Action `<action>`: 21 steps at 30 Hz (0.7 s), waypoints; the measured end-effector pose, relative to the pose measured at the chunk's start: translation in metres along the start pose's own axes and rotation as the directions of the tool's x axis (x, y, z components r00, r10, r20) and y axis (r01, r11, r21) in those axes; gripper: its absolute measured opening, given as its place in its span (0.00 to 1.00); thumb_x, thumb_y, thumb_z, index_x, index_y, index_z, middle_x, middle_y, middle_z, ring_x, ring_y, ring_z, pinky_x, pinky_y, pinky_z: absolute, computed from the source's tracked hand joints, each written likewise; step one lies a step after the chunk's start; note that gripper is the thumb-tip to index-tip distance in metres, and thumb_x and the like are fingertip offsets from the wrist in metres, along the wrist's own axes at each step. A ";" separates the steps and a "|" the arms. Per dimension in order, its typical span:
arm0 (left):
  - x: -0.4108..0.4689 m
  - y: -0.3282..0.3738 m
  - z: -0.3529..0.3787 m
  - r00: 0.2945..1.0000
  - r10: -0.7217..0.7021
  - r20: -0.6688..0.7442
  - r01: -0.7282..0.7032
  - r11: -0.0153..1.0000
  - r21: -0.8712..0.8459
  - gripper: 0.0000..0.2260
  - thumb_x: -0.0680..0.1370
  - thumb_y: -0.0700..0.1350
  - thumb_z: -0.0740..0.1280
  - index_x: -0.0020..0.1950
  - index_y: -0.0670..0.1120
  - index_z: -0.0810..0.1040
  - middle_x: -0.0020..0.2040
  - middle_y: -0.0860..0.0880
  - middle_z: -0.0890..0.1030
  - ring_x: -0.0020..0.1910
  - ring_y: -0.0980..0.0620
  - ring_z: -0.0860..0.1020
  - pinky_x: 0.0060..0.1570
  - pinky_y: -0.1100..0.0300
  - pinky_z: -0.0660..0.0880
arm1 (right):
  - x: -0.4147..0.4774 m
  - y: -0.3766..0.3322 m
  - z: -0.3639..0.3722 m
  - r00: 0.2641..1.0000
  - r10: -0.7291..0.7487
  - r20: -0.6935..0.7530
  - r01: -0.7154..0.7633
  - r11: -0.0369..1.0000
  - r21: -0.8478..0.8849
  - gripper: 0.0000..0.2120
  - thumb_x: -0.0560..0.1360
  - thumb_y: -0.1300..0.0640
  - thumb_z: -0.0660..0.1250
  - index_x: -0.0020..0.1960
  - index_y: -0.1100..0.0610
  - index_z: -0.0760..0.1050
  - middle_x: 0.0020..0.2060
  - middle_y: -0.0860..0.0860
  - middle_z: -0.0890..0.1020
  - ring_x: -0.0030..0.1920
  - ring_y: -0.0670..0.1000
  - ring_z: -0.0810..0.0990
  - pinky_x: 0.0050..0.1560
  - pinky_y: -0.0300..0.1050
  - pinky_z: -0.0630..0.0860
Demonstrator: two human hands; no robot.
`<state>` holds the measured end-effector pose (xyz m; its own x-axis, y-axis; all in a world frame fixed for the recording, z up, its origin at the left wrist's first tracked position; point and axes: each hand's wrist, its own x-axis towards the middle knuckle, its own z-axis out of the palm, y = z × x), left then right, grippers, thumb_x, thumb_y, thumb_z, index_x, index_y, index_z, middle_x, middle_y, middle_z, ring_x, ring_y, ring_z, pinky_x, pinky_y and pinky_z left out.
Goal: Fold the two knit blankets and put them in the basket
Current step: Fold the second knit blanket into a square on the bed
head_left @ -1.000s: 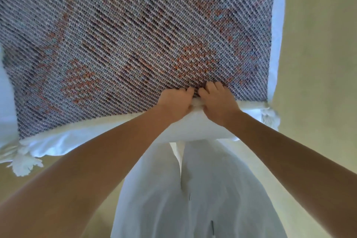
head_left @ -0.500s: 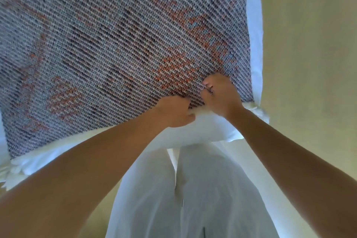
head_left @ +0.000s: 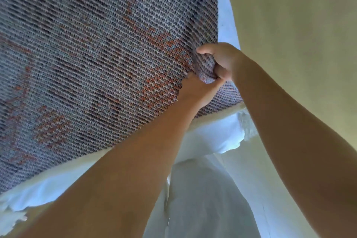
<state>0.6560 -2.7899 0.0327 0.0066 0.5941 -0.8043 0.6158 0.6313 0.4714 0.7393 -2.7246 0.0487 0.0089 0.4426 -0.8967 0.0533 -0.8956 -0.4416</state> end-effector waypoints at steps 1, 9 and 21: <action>-0.003 -0.002 -0.001 1.000 -0.019 -0.024 0.016 0.995 -0.094 0.40 0.60 0.71 0.64 0.62 0.46 0.68 0.51 0.44 0.79 0.46 0.45 0.80 0.41 0.53 0.79 | -0.005 -0.002 0.010 1.000 0.002 0.013 -0.002 1.000 -0.006 0.14 0.74 0.60 0.66 0.57 0.65 0.73 0.52 0.63 0.81 0.50 0.60 0.81 0.55 0.56 0.77; -0.029 -0.085 -0.086 0.948 -0.246 -0.200 0.143 0.894 -0.424 0.12 0.72 0.38 0.64 0.31 0.47 0.66 0.26 0.49 0.68 0.24 0.51 0.65 0.24 0.62 0.60 | -0.041 -0.013 0.136 0.979 -0.199 0.051 0.206 0.950 -0.235 0.13 0.74 0.54 0.65 0.54 0.61 0.68 0.48 0.58 0.78 0.49 0.57 0.76 0.54 0.52 0.73; -0.104 -0.322 -0.299 0.932 -0.344 -0.113 0.278 0.880 -0.386 0.15 0.74 0.34 0.59 0.29 0.45 0.63 0.26 0.47 0.65 0.27 0.49 0.63 0.27 0.60 0.57 | -0.076 0.028 0.446 0.954 -0.231 0.190 0.294 0.838 -0.459 0.16 0.78 0.56 0.60 0.33 0.54 0.60 0.26 0.49 0.61 0.25 0.48 0.59 0.23 0.40 0.59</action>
<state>0.2219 -2.9064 0.0729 -0.2948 0.3934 -0.8708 0.2399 0.9126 0.3310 0.2944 -2.8031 0.0898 -0.1933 0.6206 -0.7599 0.5058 -0.6007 -0.6192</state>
